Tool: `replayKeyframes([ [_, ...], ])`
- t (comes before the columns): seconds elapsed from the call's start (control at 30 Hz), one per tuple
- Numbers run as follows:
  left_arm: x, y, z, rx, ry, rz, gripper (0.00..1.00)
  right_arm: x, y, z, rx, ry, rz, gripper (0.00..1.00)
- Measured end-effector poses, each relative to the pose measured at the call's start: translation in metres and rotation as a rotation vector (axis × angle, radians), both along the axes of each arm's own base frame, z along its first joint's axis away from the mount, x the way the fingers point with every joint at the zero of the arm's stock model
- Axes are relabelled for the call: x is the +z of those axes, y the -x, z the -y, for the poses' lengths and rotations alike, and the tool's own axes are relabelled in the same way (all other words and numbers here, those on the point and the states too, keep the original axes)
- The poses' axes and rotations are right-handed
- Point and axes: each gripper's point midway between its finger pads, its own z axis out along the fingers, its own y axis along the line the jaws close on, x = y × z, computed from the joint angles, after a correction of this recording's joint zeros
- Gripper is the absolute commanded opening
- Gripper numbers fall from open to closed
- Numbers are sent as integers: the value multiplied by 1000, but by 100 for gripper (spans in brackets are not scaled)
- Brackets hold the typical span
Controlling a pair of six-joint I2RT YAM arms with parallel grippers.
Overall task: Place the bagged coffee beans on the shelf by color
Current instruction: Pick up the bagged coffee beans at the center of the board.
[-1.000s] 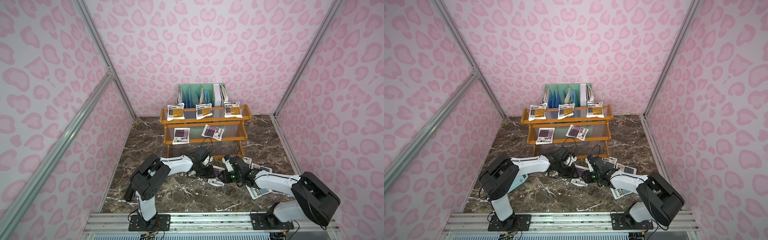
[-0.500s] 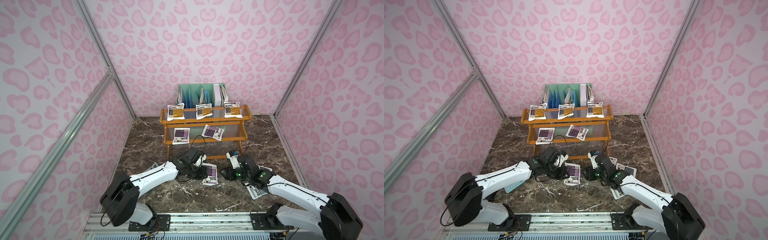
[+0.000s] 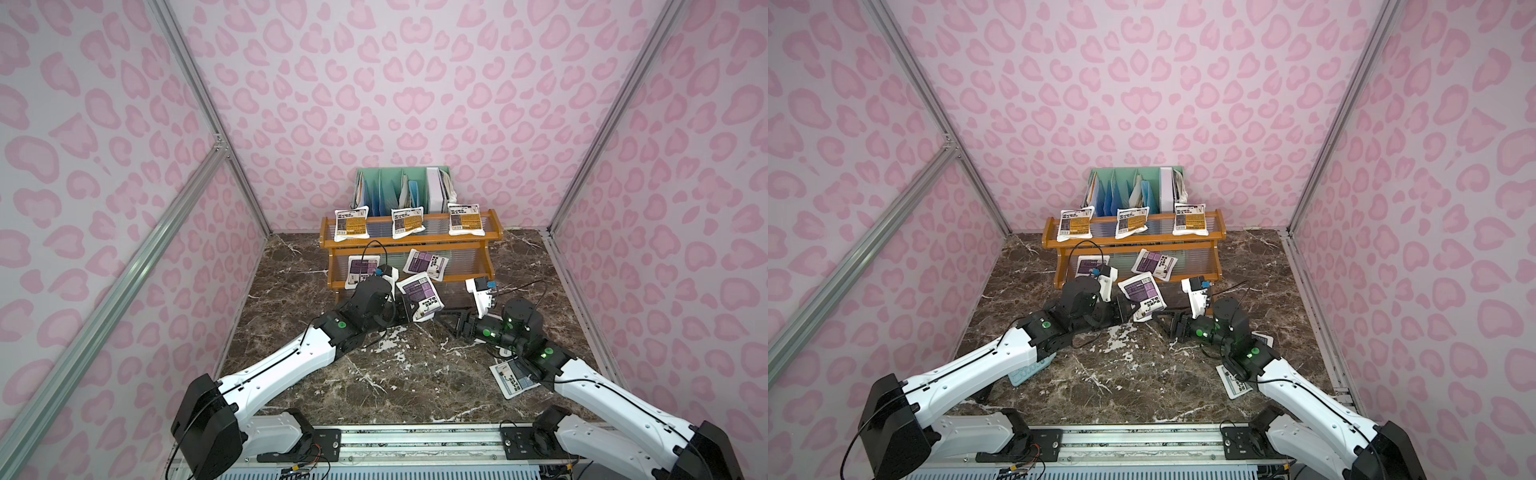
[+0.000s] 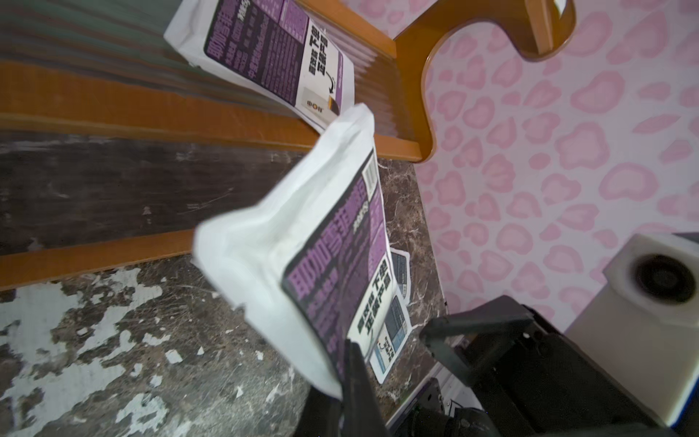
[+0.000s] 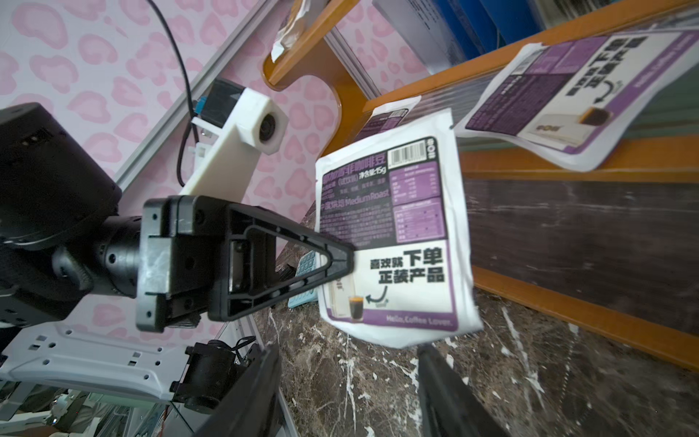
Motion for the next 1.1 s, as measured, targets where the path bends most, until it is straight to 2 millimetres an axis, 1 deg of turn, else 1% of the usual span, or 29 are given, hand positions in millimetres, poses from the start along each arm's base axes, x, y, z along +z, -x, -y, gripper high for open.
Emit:
replayKeyframes([
  [0.1, 14, -6, -4, 52, 62, 19, 0, 3, -1, -2, 5, -17, 2, 58],
  [0.2, 26, -9, -10, 94, 94, 44, 0, -1, -1, -3, 11, -14, -13, 58],
  [0.27, 30, -9, -11, 101, 105, 45, 0, -4, -1, -4, 14, -10, -18, 58],
  [0.4, 31, -9, -11, 107, 115, 41, 0, -5, -6, -8, 20, -17, -15, 58],
  [0.57, 24, -6, -8, 94, 133, 11, 0, -1, -19, -17, 21, -39, -2, 54],
  [0.63, 22, -6, -7, 91, 135, 6, 0, 2, -24, -21, 20, -48, 6, 50],
  [0.67, 23, -6, -7, 93, 141, 7, 0, 2, -26, -22, 18, -55, 5, 46],
  [0.77, 24, -7, -7, 99, 157, 3, 0, 3, -32, -26, 13, -65, 7, 30],
  [0.9, 28, -7, -5, 96, 173, 14, 0, 4, -35, -28, 11, -86, -2, 5],
  [0.93, 28, -7, -5, 95, 175, 15, 0, 5, -35, -29, 12, -90, 0, 2],
  [0.97, 29, -8, -5, 95, 177, 16, 0, 6, -36, -28, 6, -91, 1, 0],
  [1.03, 29, -8, -5, 94, 177, 16, 0, 6, -37, -27, -2, -90, 4, 0],
  [1.07, 29, -8, -5, 94, 178, 17, 3, 6, -37, -27, -7, -89, 6, 0],
  [1.1, 30, -8, -5, 94, 178, 18, 12, 6, -37, -26, -11, -86, 7, 0],
])
